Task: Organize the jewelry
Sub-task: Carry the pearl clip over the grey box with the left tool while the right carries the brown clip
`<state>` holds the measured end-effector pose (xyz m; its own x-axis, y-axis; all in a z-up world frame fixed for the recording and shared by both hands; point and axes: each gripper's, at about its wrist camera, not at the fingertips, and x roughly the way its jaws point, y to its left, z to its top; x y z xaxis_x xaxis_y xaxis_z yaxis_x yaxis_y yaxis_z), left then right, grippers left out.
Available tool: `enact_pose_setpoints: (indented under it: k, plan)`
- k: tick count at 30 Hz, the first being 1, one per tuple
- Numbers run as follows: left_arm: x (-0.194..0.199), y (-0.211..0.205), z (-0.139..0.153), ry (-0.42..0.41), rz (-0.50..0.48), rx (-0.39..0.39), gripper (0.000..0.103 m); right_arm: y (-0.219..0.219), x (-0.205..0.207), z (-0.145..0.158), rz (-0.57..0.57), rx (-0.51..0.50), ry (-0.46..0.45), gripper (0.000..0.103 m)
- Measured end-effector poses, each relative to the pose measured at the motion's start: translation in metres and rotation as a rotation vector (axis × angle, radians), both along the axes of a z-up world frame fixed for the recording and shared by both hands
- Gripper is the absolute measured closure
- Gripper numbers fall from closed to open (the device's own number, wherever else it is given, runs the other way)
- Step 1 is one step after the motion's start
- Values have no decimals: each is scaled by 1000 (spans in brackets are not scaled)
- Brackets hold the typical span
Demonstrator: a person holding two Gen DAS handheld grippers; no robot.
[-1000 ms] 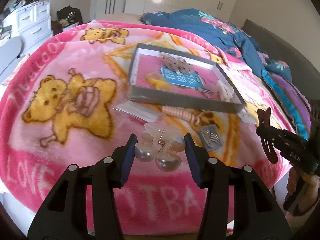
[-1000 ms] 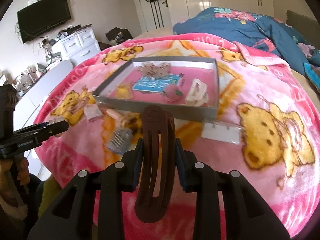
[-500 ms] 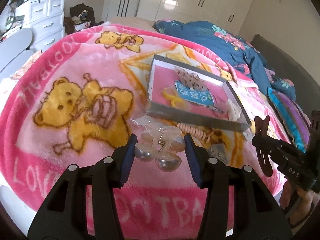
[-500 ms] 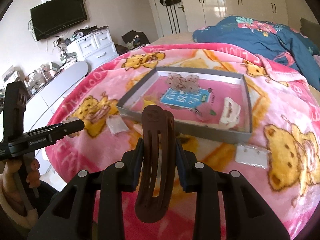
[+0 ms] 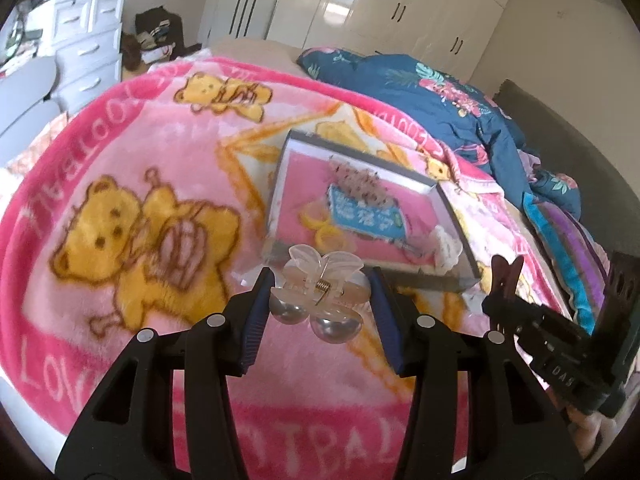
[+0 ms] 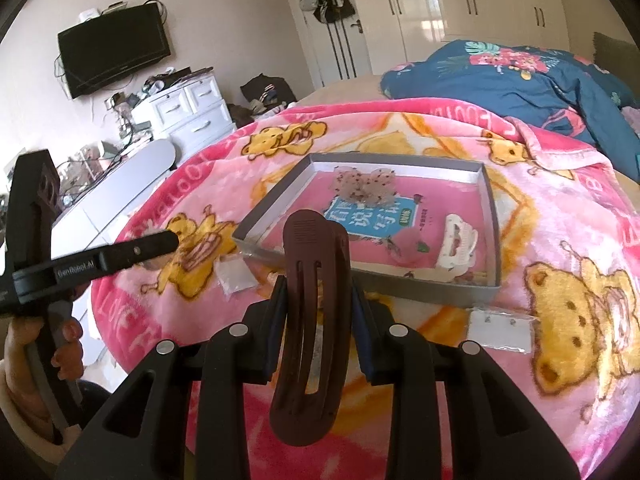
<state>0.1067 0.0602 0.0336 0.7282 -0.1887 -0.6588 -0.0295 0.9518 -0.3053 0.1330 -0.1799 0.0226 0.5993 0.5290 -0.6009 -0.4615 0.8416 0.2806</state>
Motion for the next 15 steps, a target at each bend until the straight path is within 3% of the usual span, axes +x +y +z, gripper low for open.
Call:
enact_pose_setpoints:
  k: [15]
  plan:
    - [48, -42, 29, -48, -91, 12, 63, -51, 19, 6, -143, 45, 2, 74]
